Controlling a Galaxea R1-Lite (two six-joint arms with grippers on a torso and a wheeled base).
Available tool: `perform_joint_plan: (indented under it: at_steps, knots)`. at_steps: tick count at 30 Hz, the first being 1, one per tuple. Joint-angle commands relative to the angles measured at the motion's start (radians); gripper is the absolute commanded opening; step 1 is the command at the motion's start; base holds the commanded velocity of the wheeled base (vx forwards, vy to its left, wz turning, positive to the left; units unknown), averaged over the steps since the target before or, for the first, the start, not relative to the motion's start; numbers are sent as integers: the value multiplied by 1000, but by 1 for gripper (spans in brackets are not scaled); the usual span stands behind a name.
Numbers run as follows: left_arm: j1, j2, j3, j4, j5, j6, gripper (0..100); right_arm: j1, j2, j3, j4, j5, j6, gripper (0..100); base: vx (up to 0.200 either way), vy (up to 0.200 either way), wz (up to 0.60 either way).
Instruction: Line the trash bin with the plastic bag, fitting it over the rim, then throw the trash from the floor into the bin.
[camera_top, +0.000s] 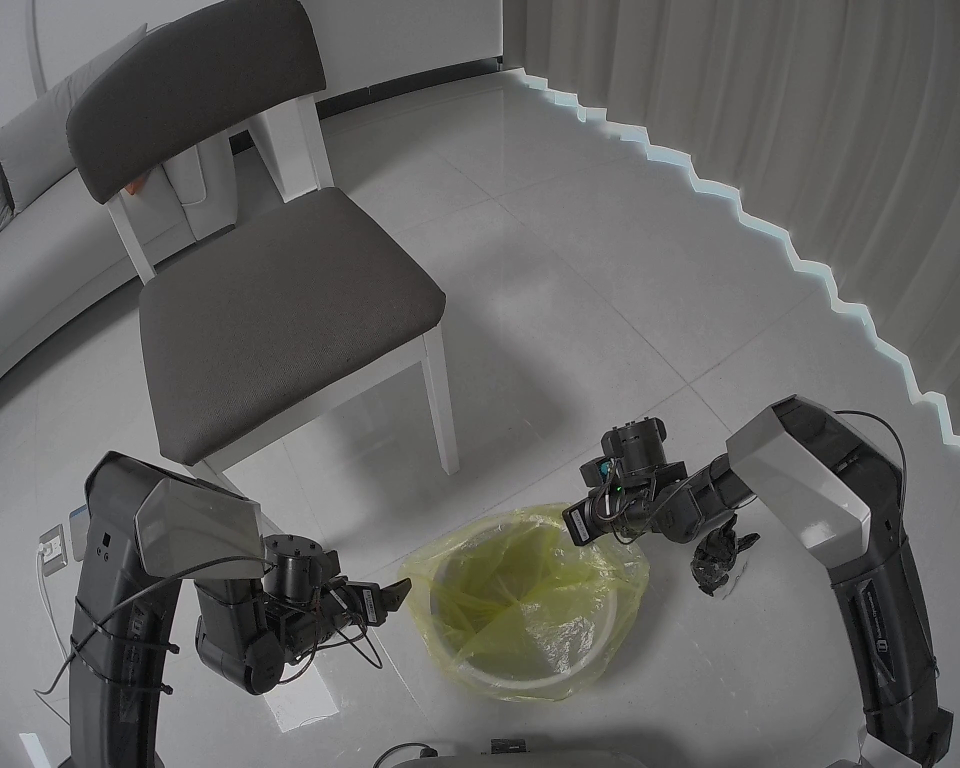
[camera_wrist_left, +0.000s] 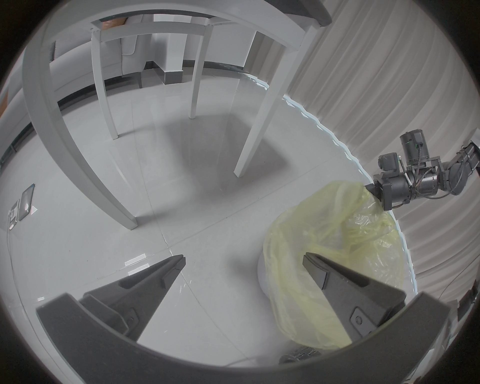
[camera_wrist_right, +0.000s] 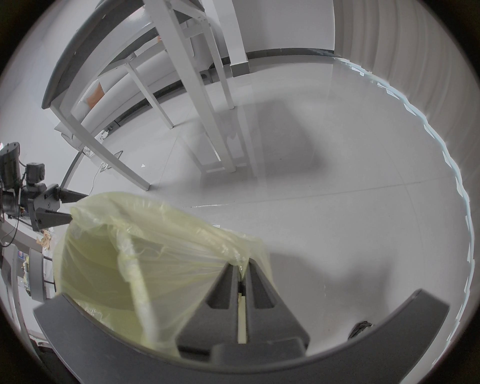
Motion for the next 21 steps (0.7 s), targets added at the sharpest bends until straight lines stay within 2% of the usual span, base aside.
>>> perform_joint_plan:
  at_steps: [1, 3, 4, 8, 16, 19, 21]
  knots:
    - [1, -10, 7, -3, 0, -1, 100, -23, -62, 14, 2, 1, 11, 0, 0, 0, 0]
    - [0, -10, 7, -5, 0, -1, 100, -39, -100, 30, 49, 2, 6, 0, 0, 0, 0]
    - [-2, -10, 7, -5, 0, -1, 100, -43, -112, 28, 74, 4, 8, 100, 0, 0, 0]
    - [-3, -10, 7, -6, -2, -1, 100, -46, -126, 36, 86, 4, 15, 100, 0, 0, 0]
    - [3, -21, 24, -11, -2, -2, 100, -101, -247, 174, 83, 1, 11, 100, 0, 0, 0]
    - [4, -18, 37, -28, -2, -2, 100, -133, -344, 341, 80, 5, -27, 100, 0, 0, 0]
    - [4, -15, 40, -40, -2, -2, 100, -145, -386, 436, 78, 16, -97, 100, 0, 0, 0]
